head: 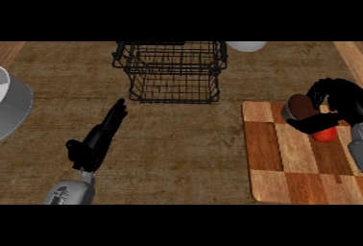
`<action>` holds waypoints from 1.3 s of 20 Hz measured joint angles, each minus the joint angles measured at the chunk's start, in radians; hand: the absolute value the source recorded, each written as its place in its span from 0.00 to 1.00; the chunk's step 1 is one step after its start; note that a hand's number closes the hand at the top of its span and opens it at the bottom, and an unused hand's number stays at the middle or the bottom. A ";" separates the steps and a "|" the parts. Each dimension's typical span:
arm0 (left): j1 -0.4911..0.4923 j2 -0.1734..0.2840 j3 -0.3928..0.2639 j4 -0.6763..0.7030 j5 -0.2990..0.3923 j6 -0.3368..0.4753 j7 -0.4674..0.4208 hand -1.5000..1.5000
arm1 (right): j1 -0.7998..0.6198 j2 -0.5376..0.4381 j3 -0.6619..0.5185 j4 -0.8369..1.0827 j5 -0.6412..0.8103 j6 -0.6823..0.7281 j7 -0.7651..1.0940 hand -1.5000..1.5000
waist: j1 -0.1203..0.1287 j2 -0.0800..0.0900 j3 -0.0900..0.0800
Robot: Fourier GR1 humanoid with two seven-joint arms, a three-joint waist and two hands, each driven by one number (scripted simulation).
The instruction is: Pick the cupcake from the cutting board and place it in the tiered basket
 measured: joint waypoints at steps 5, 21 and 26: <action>0.000 -0.002 0.010 0.006 0.005 -0.001 -0.001 0.50 | -0.068 0.049 -0.099 -0.086 -0.148 0.020 -0.037 1.00 | -0.011 -0.004 0.000; -0.017 -0.025 0.005 0.026 -0.025 -0.006 -0.011 0.50 | -0.657 0.224 -0.116 -0.026 -0.204 0.112 0.349 1.00 | 0.010 0.000 -0.001; -0.024 -0.017 0.019 0.019 -0.013 -0.023 0.004 0.50 | -0.833 0.300 -0.126 0.190 -0.174 0.072 0.349 1.00 | 0.018 0.003 -0.001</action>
